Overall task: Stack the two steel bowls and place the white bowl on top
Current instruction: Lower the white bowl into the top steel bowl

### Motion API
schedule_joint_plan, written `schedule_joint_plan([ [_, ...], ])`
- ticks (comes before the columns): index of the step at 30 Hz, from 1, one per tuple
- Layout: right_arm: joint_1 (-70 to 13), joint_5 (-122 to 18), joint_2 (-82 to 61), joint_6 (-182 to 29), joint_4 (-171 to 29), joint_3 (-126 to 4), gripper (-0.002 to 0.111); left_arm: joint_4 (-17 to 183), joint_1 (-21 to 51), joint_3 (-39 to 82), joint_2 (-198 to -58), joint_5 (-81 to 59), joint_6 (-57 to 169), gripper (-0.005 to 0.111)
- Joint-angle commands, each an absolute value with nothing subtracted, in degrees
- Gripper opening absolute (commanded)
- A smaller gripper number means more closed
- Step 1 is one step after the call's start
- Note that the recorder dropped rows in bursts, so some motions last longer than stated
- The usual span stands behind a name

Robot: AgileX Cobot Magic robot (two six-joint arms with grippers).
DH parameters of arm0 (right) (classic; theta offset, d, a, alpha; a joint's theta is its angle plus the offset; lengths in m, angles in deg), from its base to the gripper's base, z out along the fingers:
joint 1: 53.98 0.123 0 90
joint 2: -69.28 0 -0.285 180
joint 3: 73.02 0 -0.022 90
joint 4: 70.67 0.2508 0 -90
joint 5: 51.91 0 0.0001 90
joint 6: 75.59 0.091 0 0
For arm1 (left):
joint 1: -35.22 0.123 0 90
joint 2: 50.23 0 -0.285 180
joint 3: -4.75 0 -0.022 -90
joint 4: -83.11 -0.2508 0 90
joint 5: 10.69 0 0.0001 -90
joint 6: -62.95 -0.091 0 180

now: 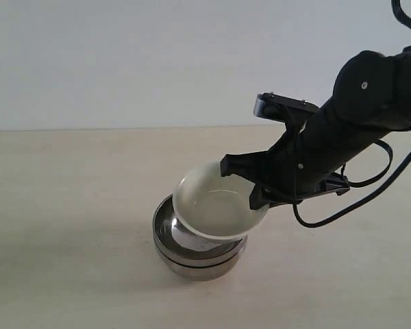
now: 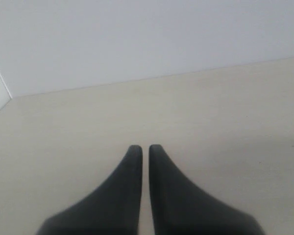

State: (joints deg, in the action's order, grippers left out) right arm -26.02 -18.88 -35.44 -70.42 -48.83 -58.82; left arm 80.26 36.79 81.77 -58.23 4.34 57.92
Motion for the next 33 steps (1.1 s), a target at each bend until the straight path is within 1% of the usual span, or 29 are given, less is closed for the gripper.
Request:
schedule_joint_plan([
  [1, -26.0, -17.4, -35.2, -70.1, -49.1, -60.7, 0.000, 80.7, 37.0, 82.0, -58.0, 3.9, 58.5, 0.004],
  [21, -26.0, -18.4, -35.2, -71.2, -44.3, -61.2, 0.000, 80.7, 37.0, 82.0, -58.0, 3.9, 58.5, 0.004],
  [26, -24.6, -20.1, -35.2, -71.2, -44.1, -61.2, 0.000, 80.7, 37.0, 82.0, -58.0, 3.9, 58.5, 0.004],
  [33, -24.0, -20.5, -38.6, -71.0, -43.8, -61.2, 0.000, 80.7, 37.0, 82.0, -58.0, 3.9, 58.5, 0.004],
])
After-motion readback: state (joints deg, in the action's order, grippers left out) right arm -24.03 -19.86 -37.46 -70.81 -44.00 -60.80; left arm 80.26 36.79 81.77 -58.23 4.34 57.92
